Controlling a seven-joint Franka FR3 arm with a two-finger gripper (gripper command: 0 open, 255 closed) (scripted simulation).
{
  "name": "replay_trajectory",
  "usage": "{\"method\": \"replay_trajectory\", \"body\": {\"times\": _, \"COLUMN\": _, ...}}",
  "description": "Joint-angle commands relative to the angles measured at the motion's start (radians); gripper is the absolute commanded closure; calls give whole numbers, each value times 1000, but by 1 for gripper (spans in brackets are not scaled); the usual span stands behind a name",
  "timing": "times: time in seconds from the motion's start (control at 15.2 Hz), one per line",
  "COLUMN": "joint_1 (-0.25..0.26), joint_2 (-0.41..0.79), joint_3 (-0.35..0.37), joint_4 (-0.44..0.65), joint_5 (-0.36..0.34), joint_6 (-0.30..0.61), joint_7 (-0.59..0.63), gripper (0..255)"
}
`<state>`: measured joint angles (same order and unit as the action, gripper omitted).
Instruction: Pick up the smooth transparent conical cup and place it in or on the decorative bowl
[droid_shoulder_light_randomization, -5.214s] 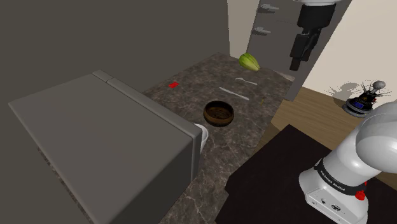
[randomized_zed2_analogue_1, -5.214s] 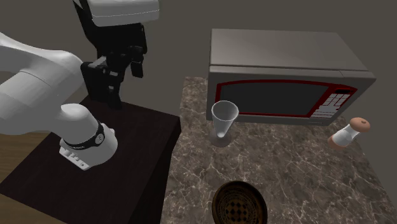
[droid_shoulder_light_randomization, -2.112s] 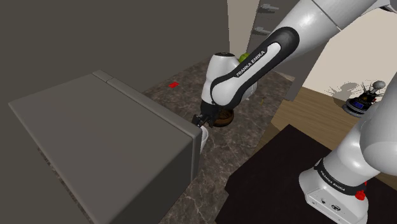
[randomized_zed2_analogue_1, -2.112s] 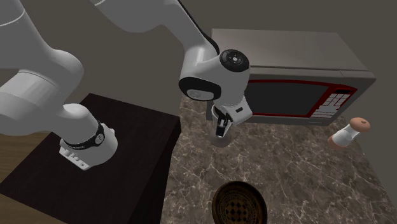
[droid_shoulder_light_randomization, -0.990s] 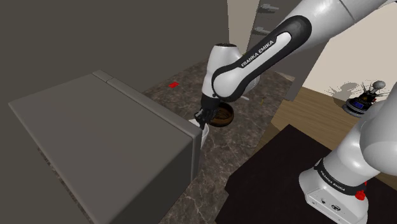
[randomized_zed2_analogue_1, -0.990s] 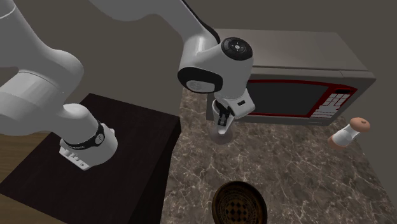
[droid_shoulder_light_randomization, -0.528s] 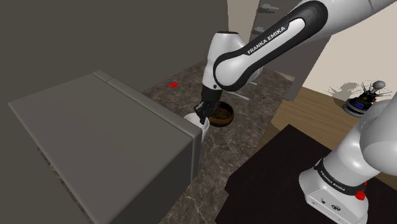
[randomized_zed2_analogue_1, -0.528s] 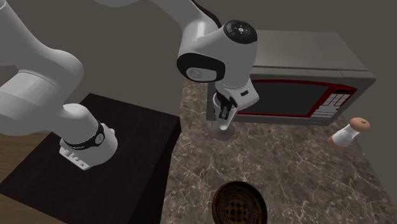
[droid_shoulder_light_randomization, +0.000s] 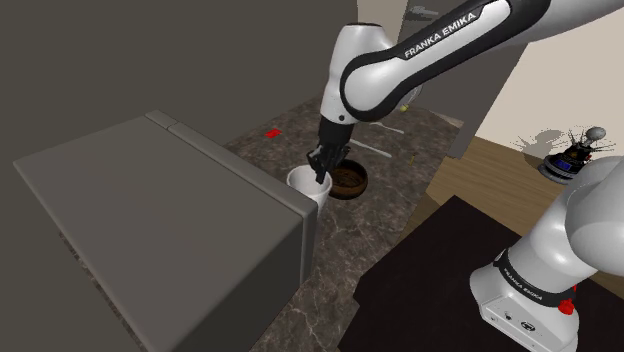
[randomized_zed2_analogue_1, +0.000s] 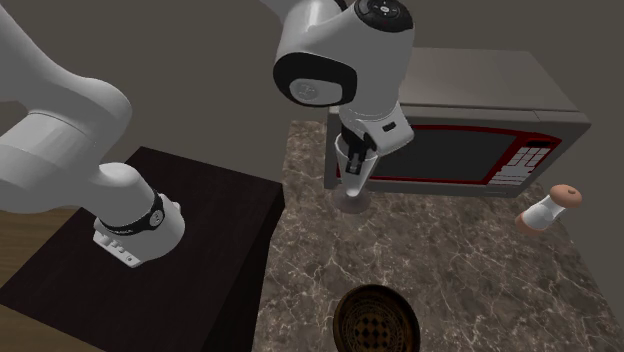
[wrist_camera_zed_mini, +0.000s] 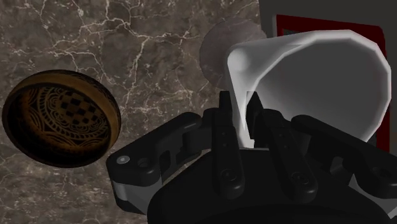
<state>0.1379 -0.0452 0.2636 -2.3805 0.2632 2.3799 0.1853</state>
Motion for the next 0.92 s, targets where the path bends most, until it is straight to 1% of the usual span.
{"method": "replay_trajectory", "body": {"times": 0.0, "joint_1": -1, "joint_2": -18, "joint_3": -1, "joint_4": 13, "joint_5": -1, "joint_6": -30, "joint_7": 4, "gripper": 255}}
{"method": "replay_trajectory", "body": {"times": 0.66, "joint_1": -5, "joint_2": -92, "joint_3": -9, "joint_4": 71, "joint_5": -6, "joint_6": -161, "joint_7": 21, "gripper": 255}}
{"method": "replay_trajectory", "body": {"times": 0.86, "joint_1": -40, "joint_2": -94, "joint_3": -53, "joint_4": 98, "joint_5": -16, "joint_6": -204, "joint_7": -45, "gripper": 255}}
